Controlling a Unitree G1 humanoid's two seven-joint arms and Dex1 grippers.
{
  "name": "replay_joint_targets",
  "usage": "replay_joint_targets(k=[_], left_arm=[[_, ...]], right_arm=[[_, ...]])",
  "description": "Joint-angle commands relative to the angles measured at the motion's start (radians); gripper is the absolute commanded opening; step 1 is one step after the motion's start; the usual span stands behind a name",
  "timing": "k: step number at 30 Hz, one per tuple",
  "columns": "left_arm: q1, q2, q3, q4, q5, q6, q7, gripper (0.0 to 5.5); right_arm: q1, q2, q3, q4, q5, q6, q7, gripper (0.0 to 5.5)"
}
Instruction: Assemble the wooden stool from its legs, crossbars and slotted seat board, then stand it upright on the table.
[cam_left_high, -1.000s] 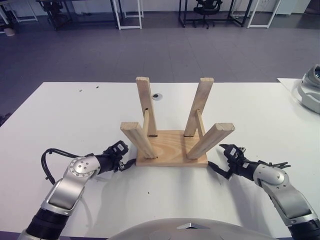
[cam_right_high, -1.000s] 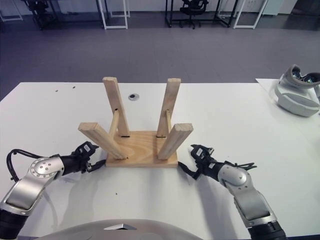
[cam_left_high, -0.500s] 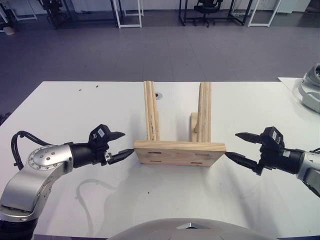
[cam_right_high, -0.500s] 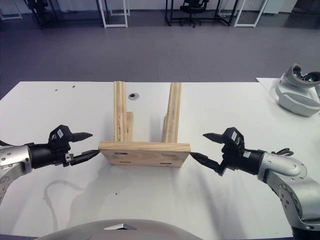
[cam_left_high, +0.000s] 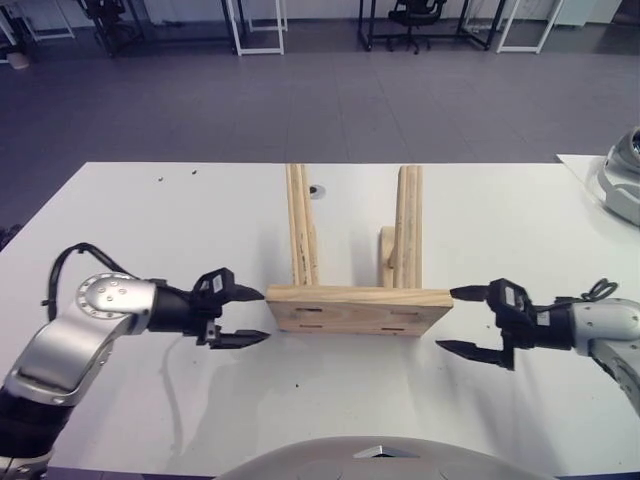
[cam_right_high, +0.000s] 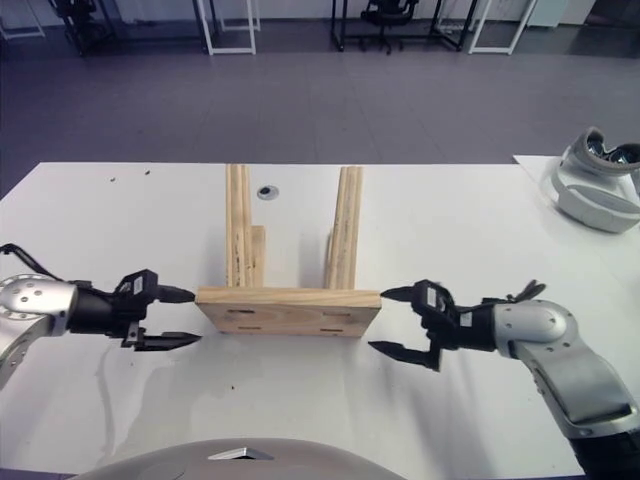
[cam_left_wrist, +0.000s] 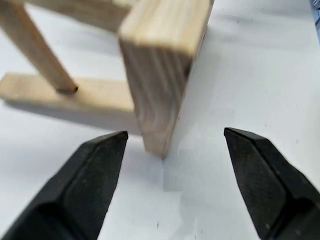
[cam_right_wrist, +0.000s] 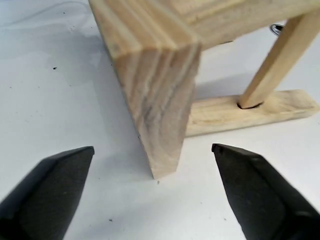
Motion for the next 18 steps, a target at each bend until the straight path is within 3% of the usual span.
replay_joint_targets(k=[1, 11, 13, 16, 18], left_arm=[[-0.089, -0.044, -0.075, 0.050, 0.034, -0.031, -0.015, 3.58], [-0.135, -0.052, -0.135, 0.139, 0.098, -0.148, -0.073, 1.83], [-0.157, -0.074, -0.144, 0.157, 0.107, -0.179, -0.077, 1.49], [-0.191, -0.096, -0.118, 0.159, 0.067, -0.181, -0.086, 1.45], [-0.241, -0.091, -0.067, 0.103, -0.058, -0.081, -0.123, 1.45]], right_arm=[[-0.087, 0.023, 0.076, 0.066, -0.057, -0.045, 0.001, 3.58], [-0.168, 0.044, 0.122, 0.157, -0.105, -0.181, 0.042, 1.72], [-0.170, 0.047, 0.126, 0.149, -0.091, -0.199, 0.070, 1.58], [-0.215, 0.063, 0.095, 0.147, -0.024, -0.181, 0.104, 1.49], [-0.280, 0.057, 0.043, 0.145, 0.074, -0.102, 0.138, 1.46]])
